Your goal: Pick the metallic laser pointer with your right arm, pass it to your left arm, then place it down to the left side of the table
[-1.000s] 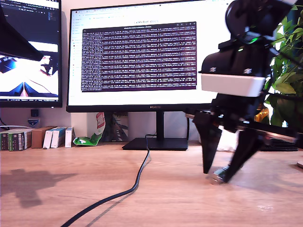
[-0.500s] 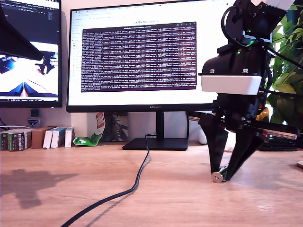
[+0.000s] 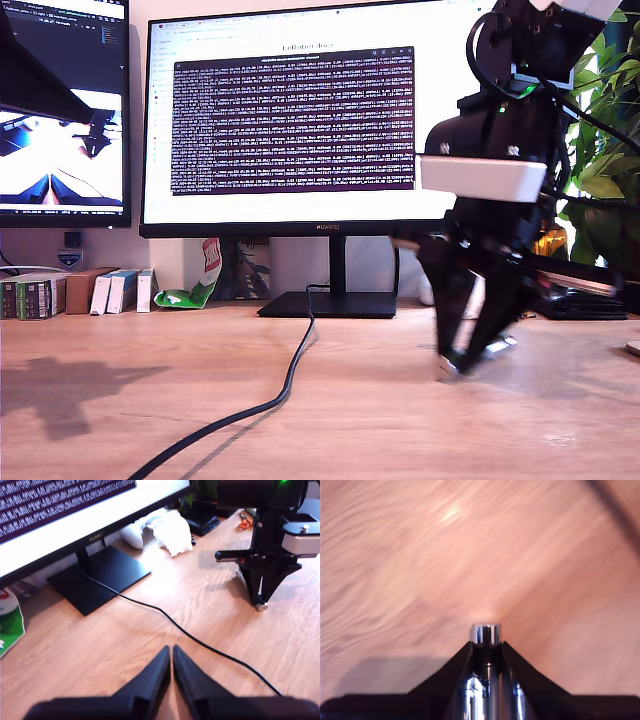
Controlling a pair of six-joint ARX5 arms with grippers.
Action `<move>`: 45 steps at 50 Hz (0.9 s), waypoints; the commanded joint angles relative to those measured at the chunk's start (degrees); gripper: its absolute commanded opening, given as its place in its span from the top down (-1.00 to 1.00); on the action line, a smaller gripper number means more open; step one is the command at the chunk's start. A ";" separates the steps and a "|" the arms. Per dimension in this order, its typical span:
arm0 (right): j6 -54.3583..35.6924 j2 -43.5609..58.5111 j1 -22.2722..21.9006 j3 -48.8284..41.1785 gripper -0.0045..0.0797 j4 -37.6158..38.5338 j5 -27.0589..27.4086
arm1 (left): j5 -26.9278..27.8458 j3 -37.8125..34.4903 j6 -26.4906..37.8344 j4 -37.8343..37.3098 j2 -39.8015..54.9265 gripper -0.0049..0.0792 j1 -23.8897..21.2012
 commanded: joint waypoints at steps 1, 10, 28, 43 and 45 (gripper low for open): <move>3.78 -5.86 1.70 0.37 0.92 1.64 -1.57 | 1.20 0.79 0.28 0.85 0.22 0.72 -0.17; 21.90 -12.17 4.44 2.34 0.92 3.48 -8.98 | 5.42 0.79 -1.14 3.52 1.01 0.44 -0.17; 41.90 -19.37 10.19 7.76 0.92 5.49 -30.56 | 14.67 0.79 -7.82 26.03 1.03 0.01 -2.36; 45.00 -19.93 11.47 16.48 0.92 7.63 -38.71 | 15.10 0.79 -12.70 38.10 1.03 0.01 -7.65; 45.00 -19.93 11.47 17.70 0.92 7.61 -38.71 | 15.08 0.79 -13.29 38.91 1.03 0.01 -8.17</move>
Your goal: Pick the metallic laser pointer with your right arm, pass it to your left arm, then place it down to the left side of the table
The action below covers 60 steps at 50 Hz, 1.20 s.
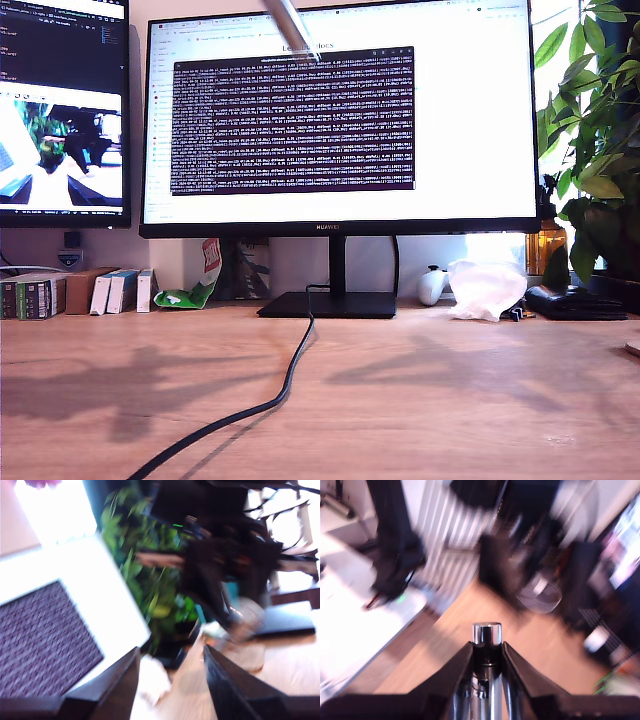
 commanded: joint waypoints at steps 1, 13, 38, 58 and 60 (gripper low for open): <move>0.22 -1.11 0.24 1.51 0.92 0.13 -0.46 | 0.17 0.55 -1.20 1.73 0.28 0.01 -0.85; 0.22 -1.11 0.24 4.87 0.92 0.90 -0.70 | -0.61 0.57 -4.09 9.20 0.31 0.01 -3.96; 3.50 -1.11 5.97 4.87 0.92 9.20 -0.81 | -3.72 0.90 -5.44 16.44 3.91 0.02 -8.57; 4.81 -1.05 7.34 4.87 0.92 9.44 -0.66 | -4.46 1.11 -5.44 21.42 5.09 0.59 -10.05; 4.81 -1.05 7.34 4.87 0.92 9.31 -0.44 | -4.46 1.11 -5.42 21.62 5.11 0.69 -10.08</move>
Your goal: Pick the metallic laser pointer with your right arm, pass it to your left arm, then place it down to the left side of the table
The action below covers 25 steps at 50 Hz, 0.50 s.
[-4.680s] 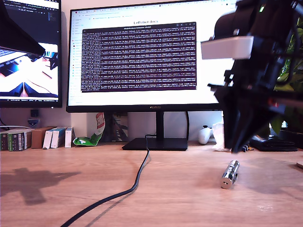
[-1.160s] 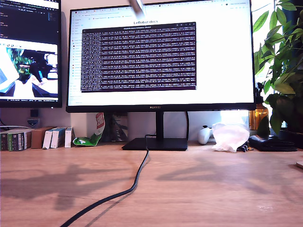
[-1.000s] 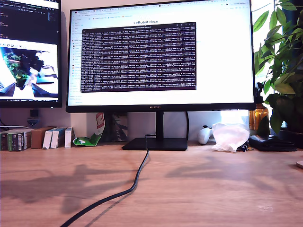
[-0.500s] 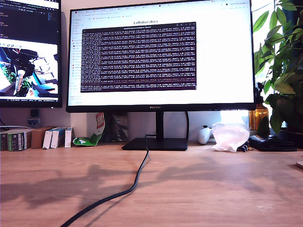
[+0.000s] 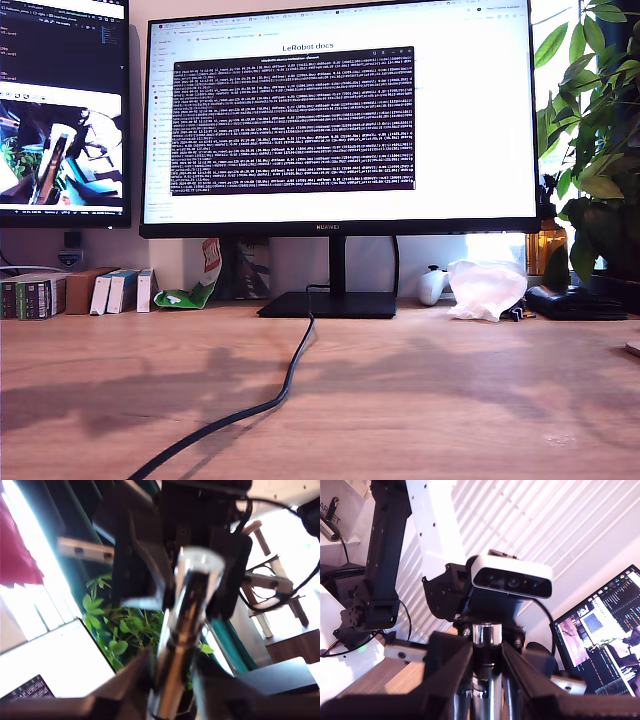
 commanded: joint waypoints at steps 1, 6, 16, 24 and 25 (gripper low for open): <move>0.24 -0.20 0.24 0.15 0.92 -0.04 0.02 | 0.11 0.72 -0.33 0.81 0.22 0.73 -0.17; 0.24 -0.20 0.24 0.15 0.92 -0.07 0.17 | 0.28 0.72 -0.33 0.76 0.24 0.93 -0.17; 0.72 -0.20 0.26 0.15 0.88 -0.09 0.15 | -0.26 0.72 -0.31 0.79 0.22 0.93 -0.17; 4.46 -0.20 0.26 0.15 0.01 -0.11 2.08 | -1.07 0.79 0.79 0.76 0.22 0.93 0.02; 4.68 -0.20 0.26 0.15 0.01 -0.15 2.19 | -1.09 0.79 0.87 0.76 0.24 0.93 0.13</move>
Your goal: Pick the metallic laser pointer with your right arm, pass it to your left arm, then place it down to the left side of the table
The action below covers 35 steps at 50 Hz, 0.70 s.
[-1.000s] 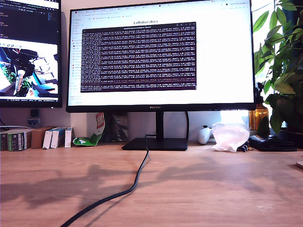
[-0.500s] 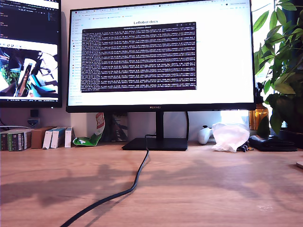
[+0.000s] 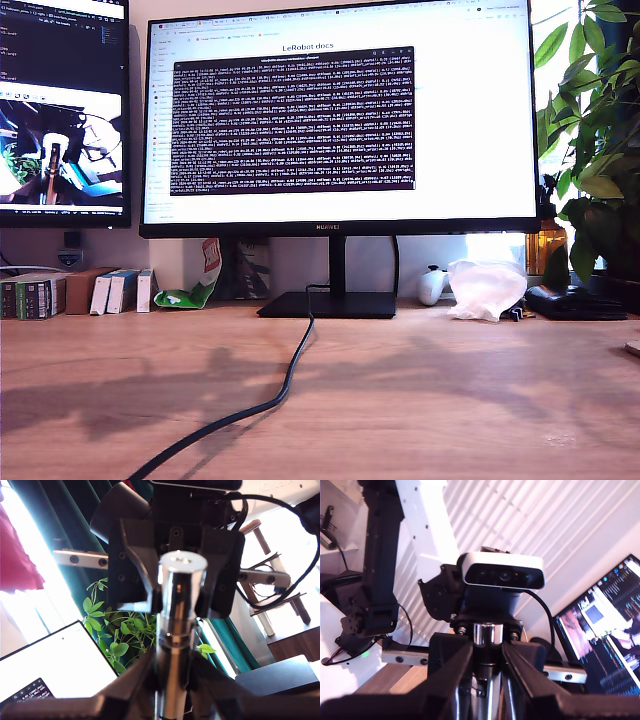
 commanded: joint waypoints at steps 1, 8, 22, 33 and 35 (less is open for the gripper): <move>0.37 -0.15 0.24 0.02 0.01 -0.66 0.61 | -0.59 0.79 0.13 0.92 0.22 0.93 0.28; 0.35 -0.15 0.15 0.02 0.01 -1.29 1.49 | -0.59 0.90 0.50 0.94 0.20 0.93 1.84; 0.37 -0.24 -1.70 0.02 0.01 -3.04 5.20 | -0.39 0.92 0.50 0.79 0.20 0.93 6.40; 2.97 -0.28 -7.45 0.04 0.50 -5.70 13.29 | 1.27 0.92 0.44 0.76 0.04 0.93 10.97; 5.01 -0.28 -8.48 0.04 0.66 -5.66 15.10 | 1.70 0.92 0.37 0.70 -0.09 0.93 11.52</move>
